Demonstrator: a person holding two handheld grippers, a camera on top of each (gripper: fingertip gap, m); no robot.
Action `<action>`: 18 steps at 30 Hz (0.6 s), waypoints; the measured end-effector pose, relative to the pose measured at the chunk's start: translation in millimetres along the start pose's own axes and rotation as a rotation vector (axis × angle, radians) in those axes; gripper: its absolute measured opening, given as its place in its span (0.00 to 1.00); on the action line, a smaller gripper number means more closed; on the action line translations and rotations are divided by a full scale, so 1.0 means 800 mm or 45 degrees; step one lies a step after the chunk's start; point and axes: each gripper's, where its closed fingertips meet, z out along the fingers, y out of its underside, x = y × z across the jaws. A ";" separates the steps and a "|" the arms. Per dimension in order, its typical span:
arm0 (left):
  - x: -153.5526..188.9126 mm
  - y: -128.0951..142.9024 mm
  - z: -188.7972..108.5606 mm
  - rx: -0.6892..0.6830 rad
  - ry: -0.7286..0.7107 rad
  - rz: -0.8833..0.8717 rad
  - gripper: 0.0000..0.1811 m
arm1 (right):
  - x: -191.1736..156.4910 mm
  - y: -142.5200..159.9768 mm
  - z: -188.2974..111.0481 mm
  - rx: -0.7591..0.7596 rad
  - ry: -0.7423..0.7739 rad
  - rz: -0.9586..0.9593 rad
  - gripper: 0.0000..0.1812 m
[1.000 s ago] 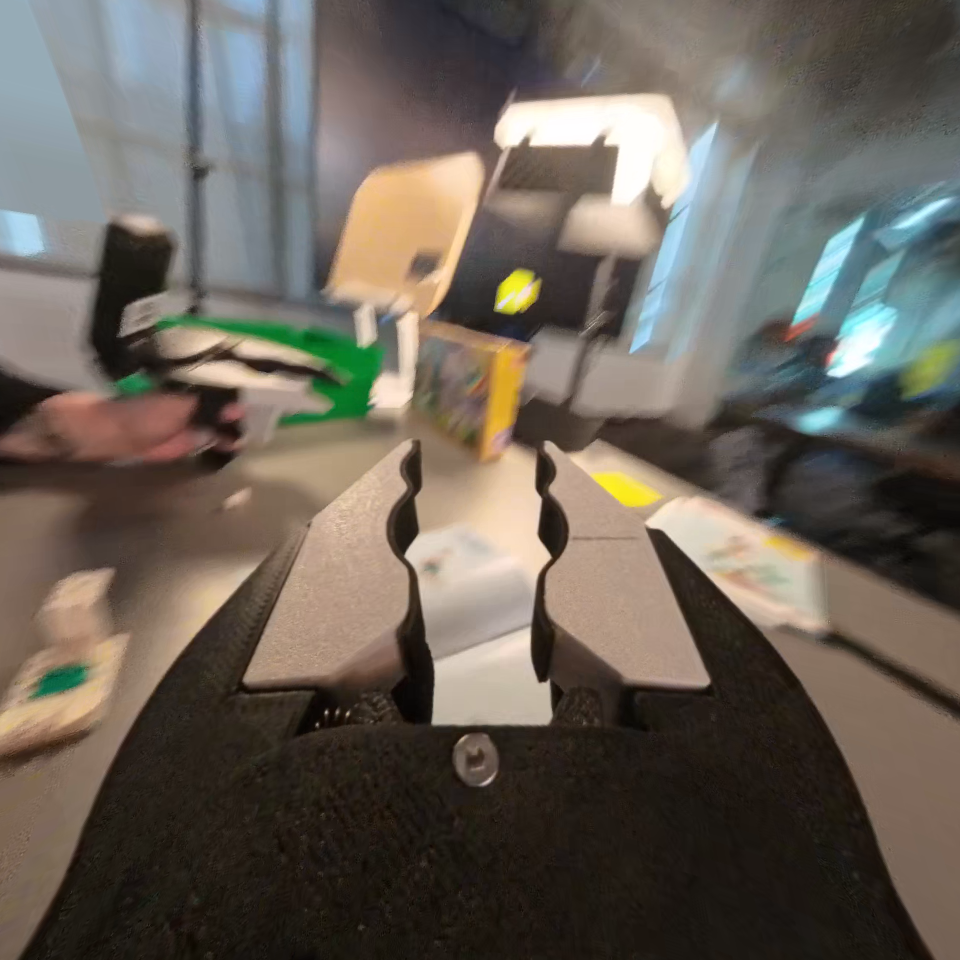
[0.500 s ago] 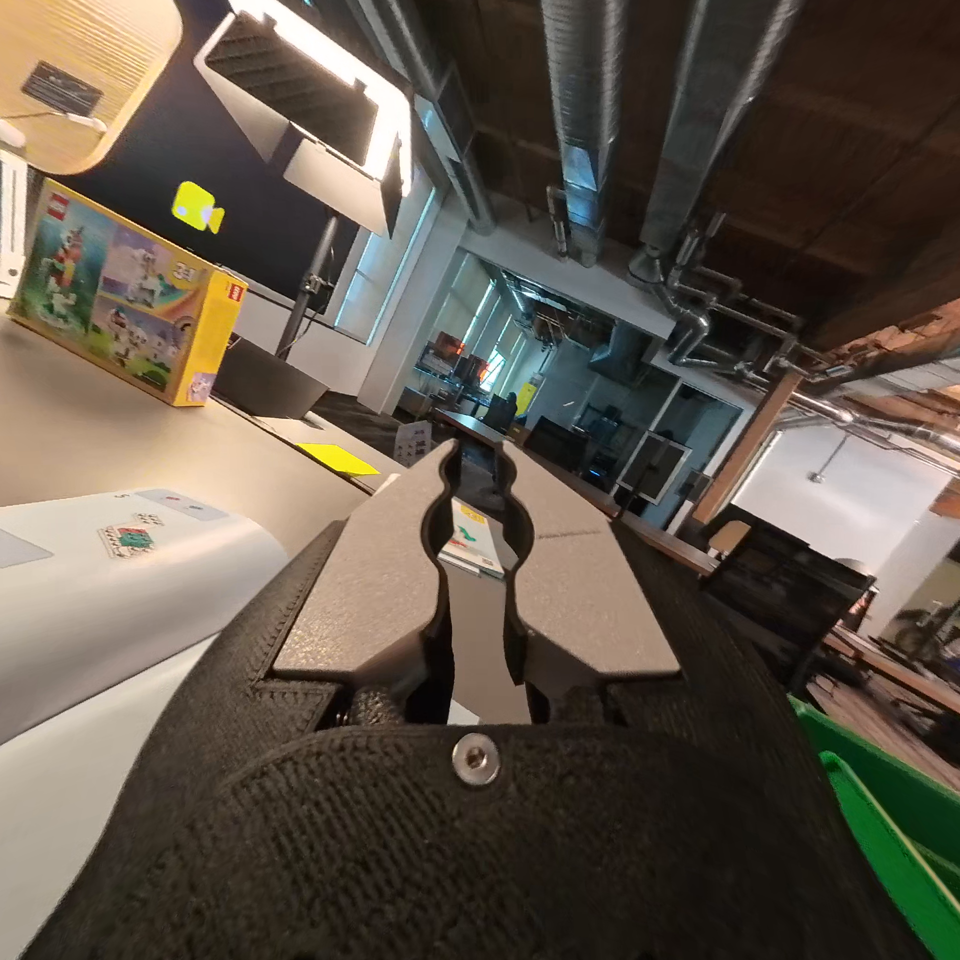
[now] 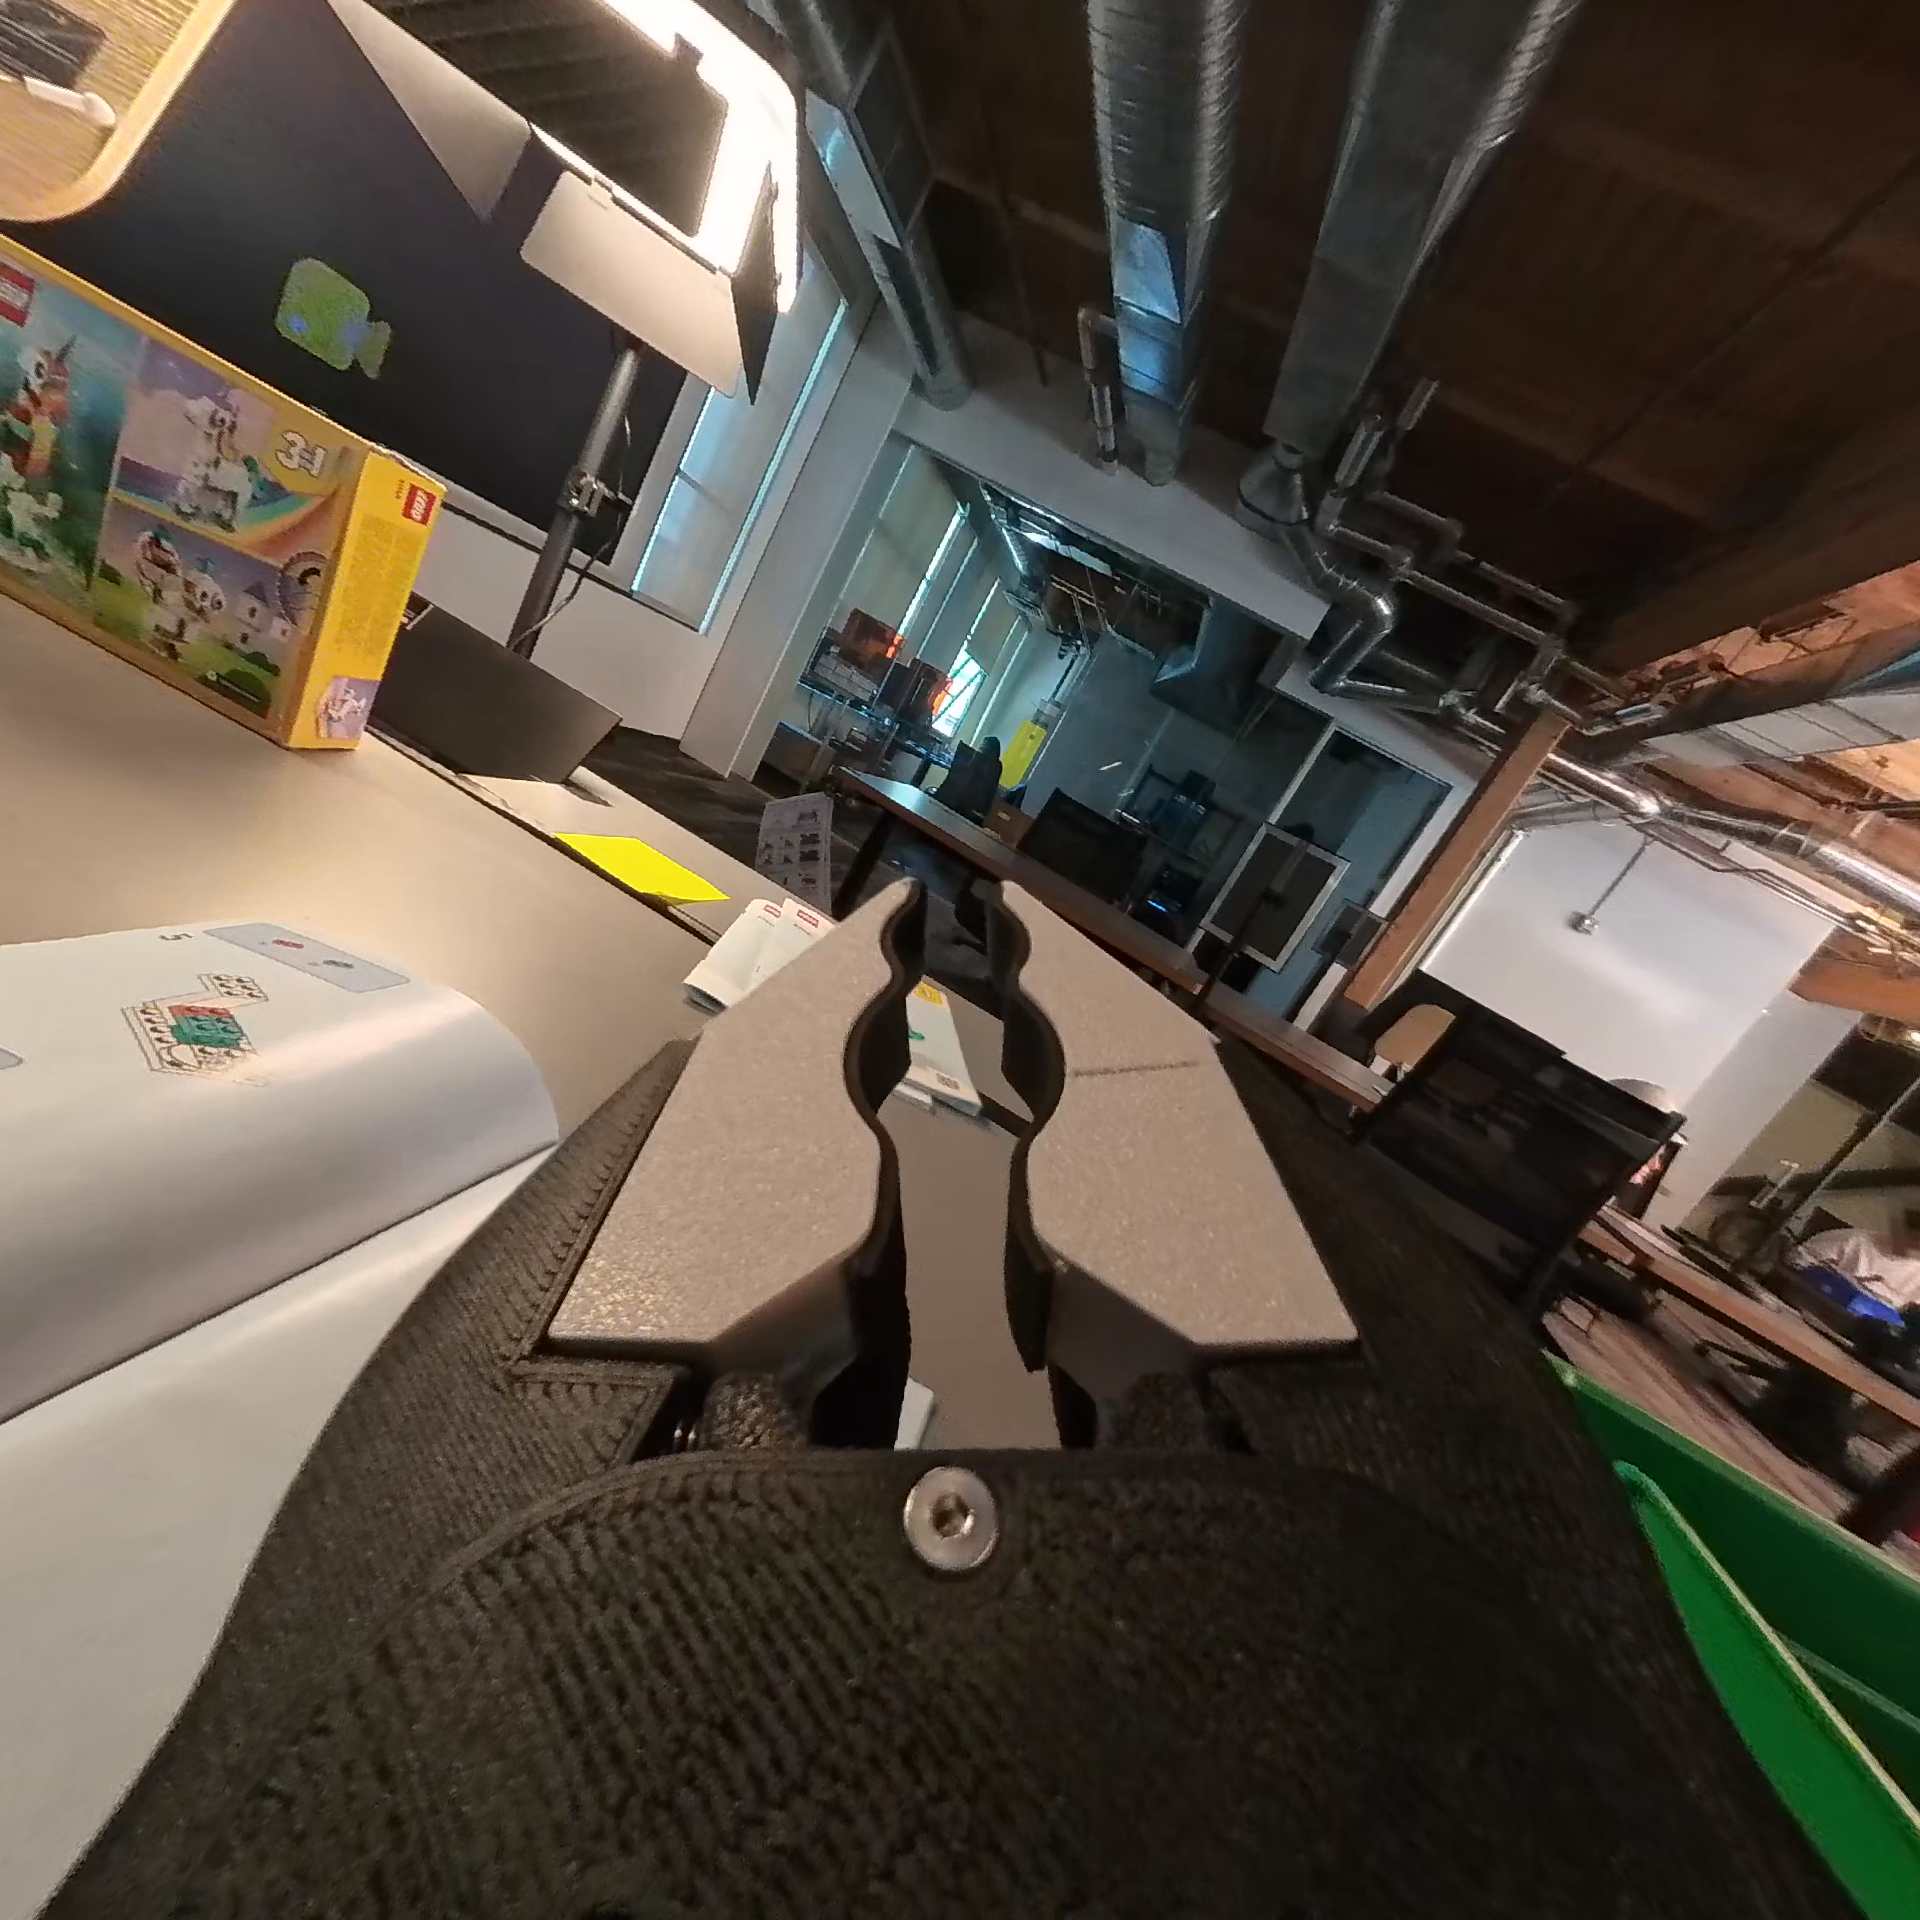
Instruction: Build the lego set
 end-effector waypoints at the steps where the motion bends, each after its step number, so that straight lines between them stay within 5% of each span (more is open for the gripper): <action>1: 0.012 -0.006 -0.004 0.018 0.058 0.002 0.36 | 0.001 0.001 -0.001 -0.006 0.007 -0.005 0.05; 10: 0.065 -0.065 -0.091 0.034 0.203 -0.038 0.26 | 0.022 0.009 -0.008 -0.050 0.091 0.067 0.05; 18: -0.047 -0.023 -0.200 -0.171 -0.352 -0.240 0.29 | 0.032 0.020 -0.006 -0.074 0.118 0.185 0.05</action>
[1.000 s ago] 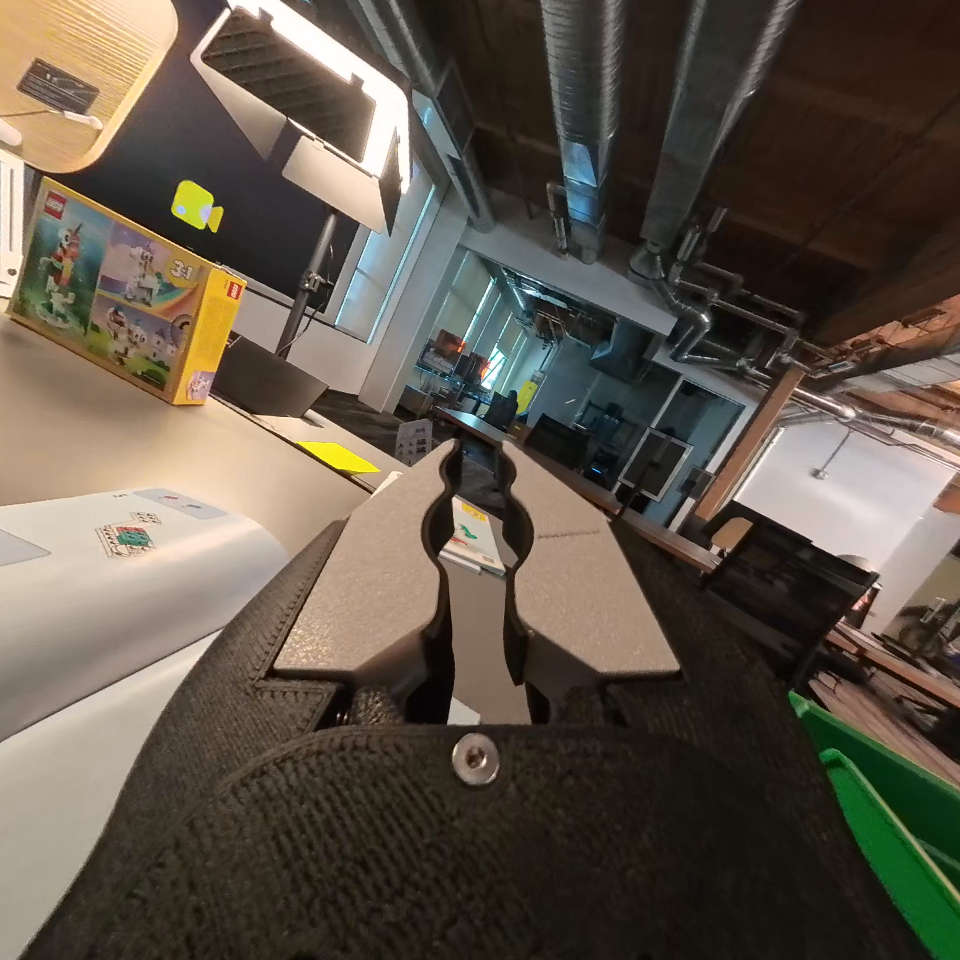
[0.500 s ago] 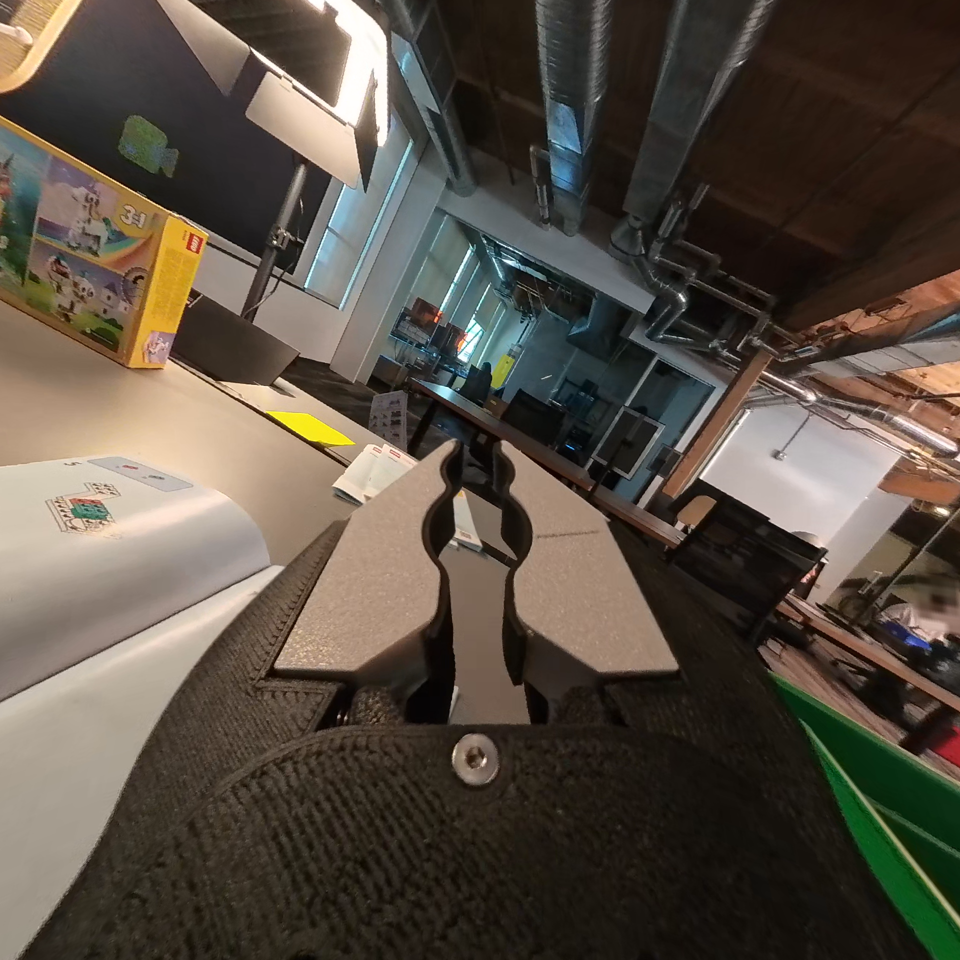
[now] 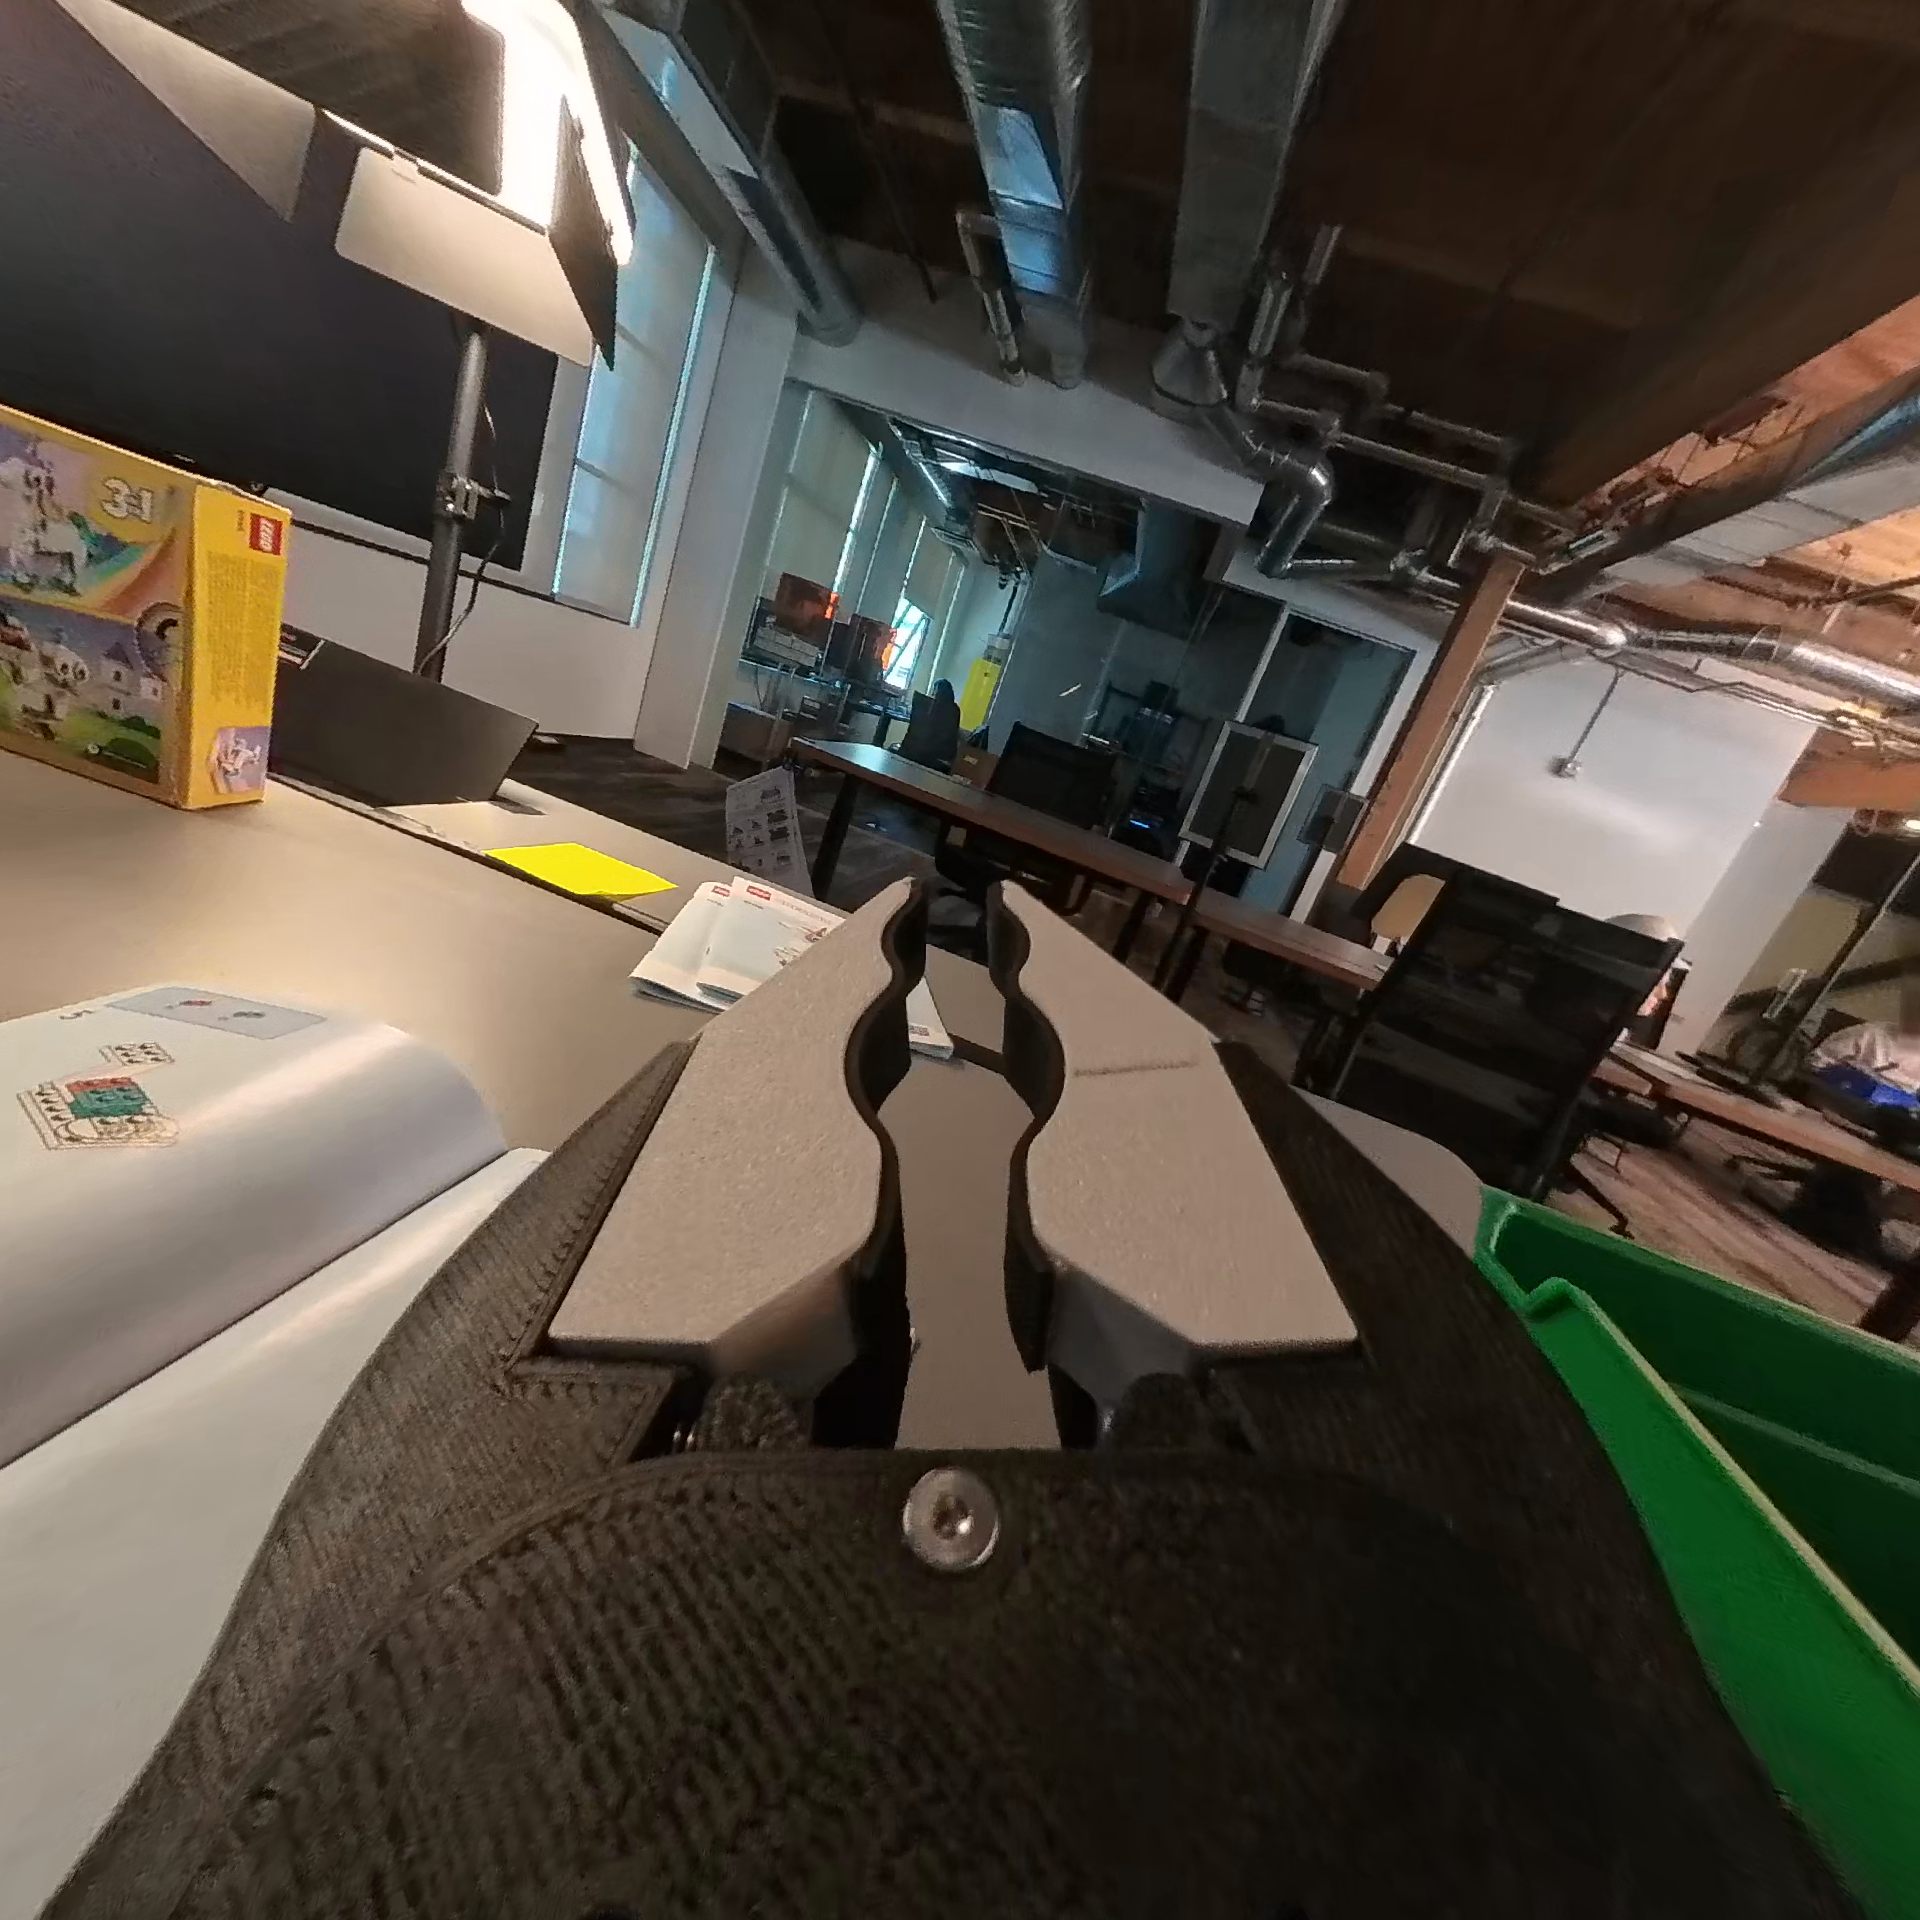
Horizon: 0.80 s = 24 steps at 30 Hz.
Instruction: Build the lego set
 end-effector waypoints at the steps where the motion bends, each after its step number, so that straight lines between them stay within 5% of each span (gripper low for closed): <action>1: -0.023 0.007 -0.005 -0.011 -0.113 -0.026 0.31 | 0.000 0.000 0.000 0.000 -0.001 0.003 0.05; 6: -0.068 0.061 0.007 -0.232 -0.298 -0.118 0.44 | -0.002 0.000 0.001 -0.001 -0.015 0.007 0.05; 8: -0.069 0.079 0.019 -0.306 -0.293 -0.135 0.40 | -0.003 0.000 0.001 0.001 -0.021 0.009 0.05; 13: -0.071 0.076 0.030 -0.303 -0.332 -0.071 0.11 | -0.004 0.001 0.002 0.003 -0.036 0.020 0.05; 24: -0.056 0.074 0.022 -0.337 -0.391 -0.001 0.04 | -0.010 0.001 0.005 0.007 -0.068 0.019 0.05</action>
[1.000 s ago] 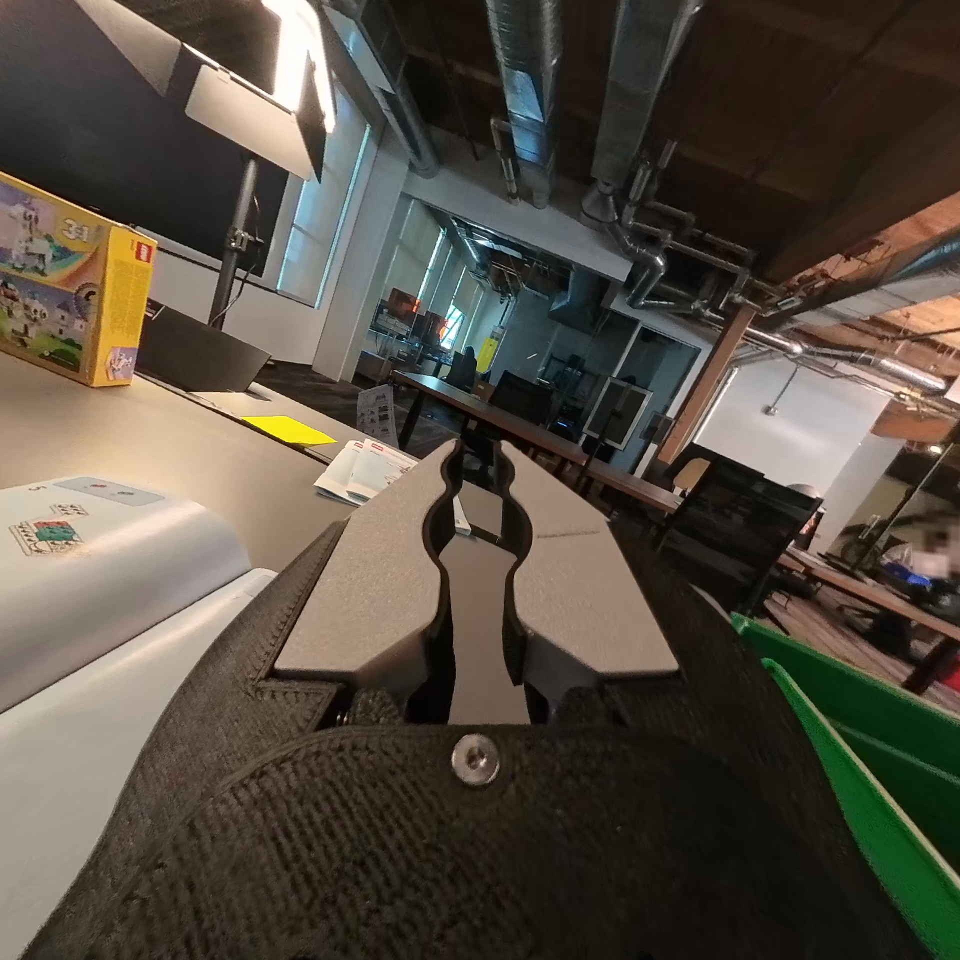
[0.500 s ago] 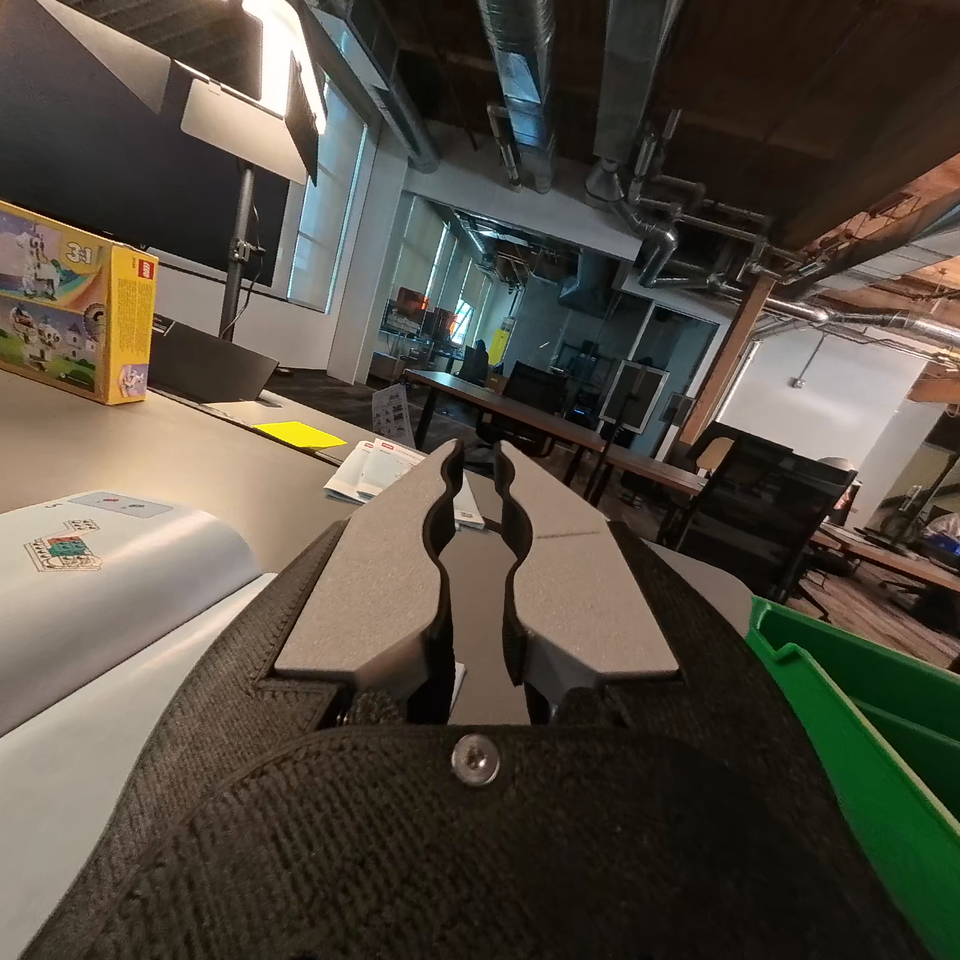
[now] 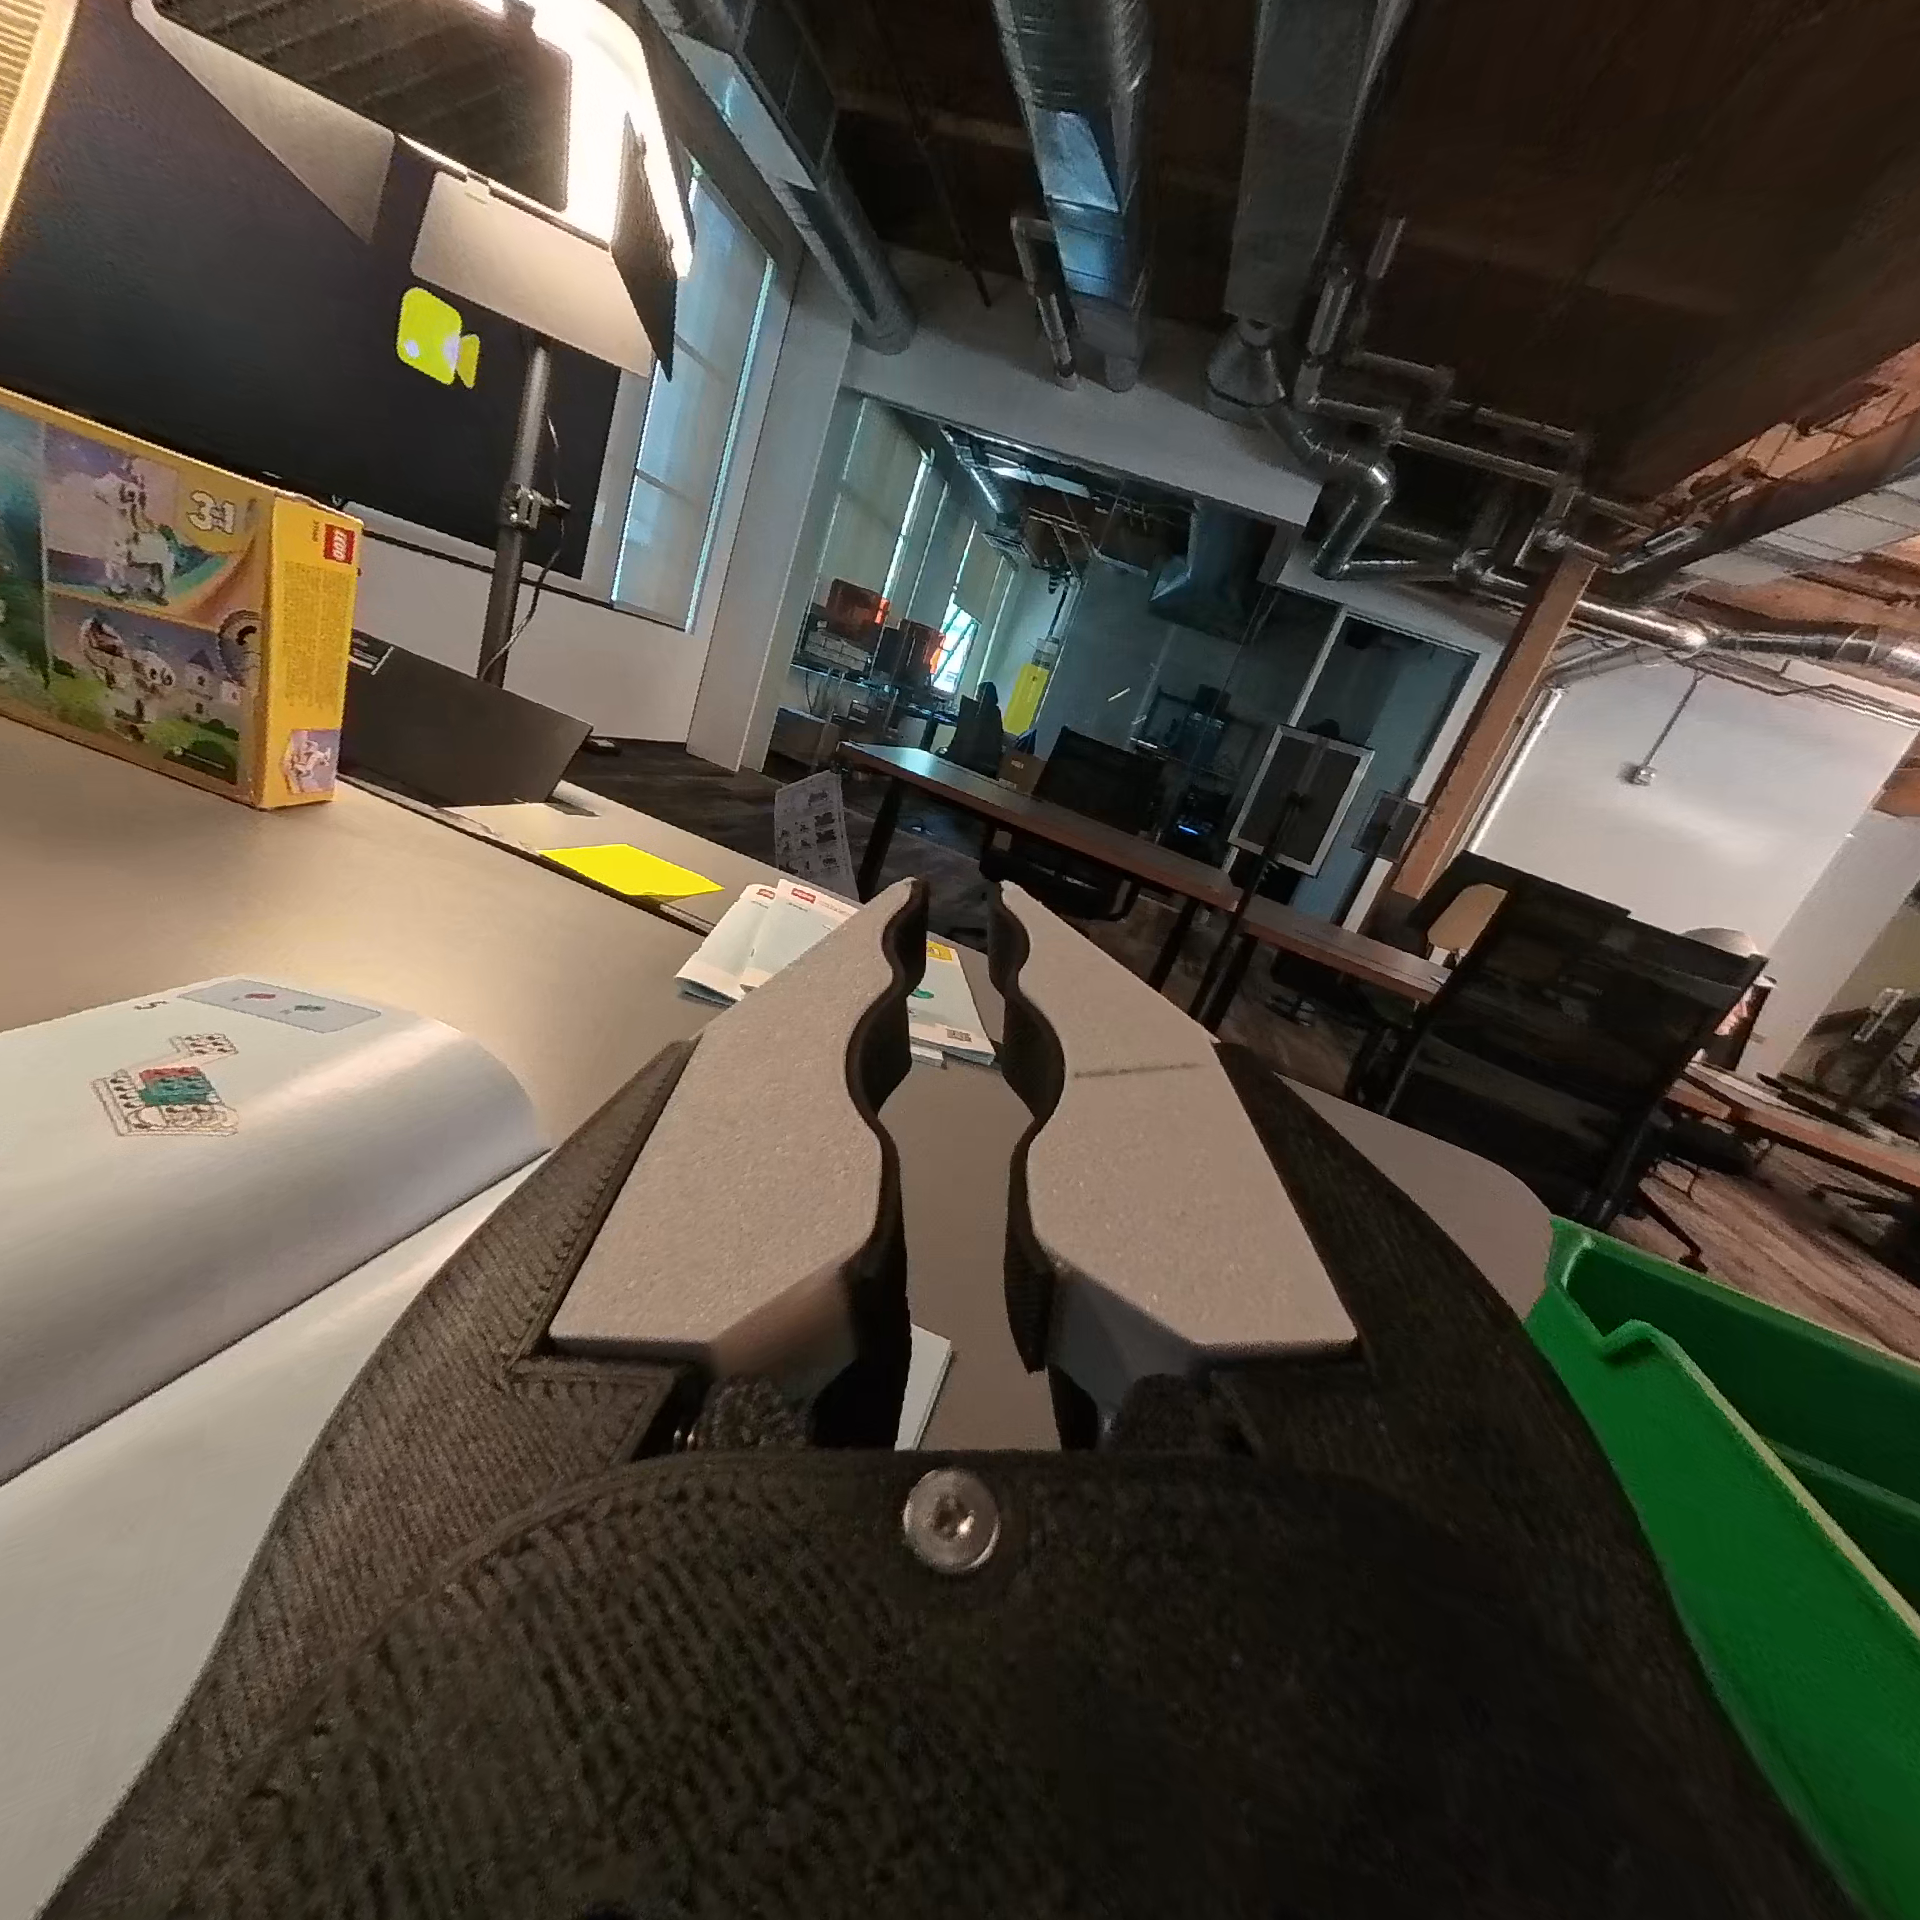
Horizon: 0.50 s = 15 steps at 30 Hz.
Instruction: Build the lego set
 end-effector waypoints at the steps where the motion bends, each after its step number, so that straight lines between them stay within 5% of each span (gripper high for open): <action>1: 0.006 -0.001 -0.003 0.006 0.012 -0.002 0.04 | 0.000 0.000 0.000 0.000 -0.001 0.001 0.05; 15: 0.116 -0.024 -0.022 0.083 0.344 -0.008 0.11 | -0.001 0.000 -0.002 -0.001 -0.002 0.005 0.05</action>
